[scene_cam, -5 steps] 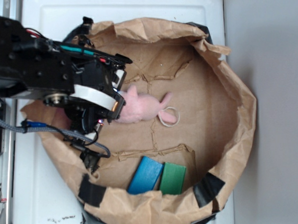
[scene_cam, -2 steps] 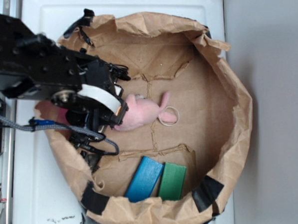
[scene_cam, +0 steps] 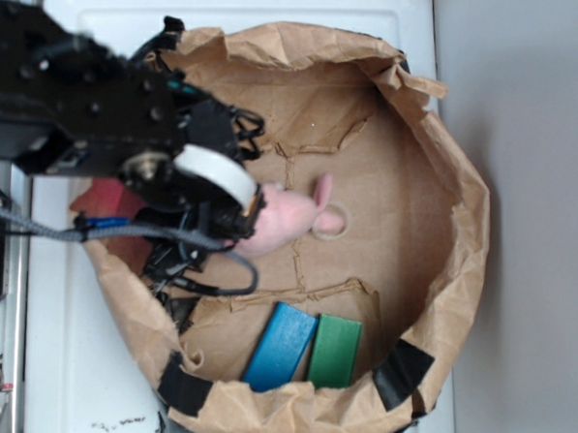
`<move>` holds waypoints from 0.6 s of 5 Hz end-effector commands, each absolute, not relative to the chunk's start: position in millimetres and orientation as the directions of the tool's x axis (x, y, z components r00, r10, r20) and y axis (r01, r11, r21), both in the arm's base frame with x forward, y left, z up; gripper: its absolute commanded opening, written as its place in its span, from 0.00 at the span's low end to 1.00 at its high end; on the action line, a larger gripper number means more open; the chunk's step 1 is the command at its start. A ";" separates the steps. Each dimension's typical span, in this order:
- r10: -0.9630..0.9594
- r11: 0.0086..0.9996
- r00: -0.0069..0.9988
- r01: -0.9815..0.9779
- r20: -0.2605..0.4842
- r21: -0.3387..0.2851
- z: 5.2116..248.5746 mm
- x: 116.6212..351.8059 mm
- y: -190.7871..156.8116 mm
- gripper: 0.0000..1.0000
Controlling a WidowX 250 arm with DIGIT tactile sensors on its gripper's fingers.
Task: Grab the wood chip.
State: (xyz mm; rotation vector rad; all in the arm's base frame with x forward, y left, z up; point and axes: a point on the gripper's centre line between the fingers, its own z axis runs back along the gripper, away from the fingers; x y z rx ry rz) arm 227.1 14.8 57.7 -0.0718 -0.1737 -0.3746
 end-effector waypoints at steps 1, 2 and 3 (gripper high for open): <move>-0.266 0.947 0.947 0.291 0.179 -0.132 131.3 257.4 21.6 0.00; -0.256 0.948 0.950 0.283 0.180 -0.147 136.1 262.4 23.2 0.00; -0.239 0.949 0.951 0.272 0.196 -0.159 134.7 272.2 17.6 0.00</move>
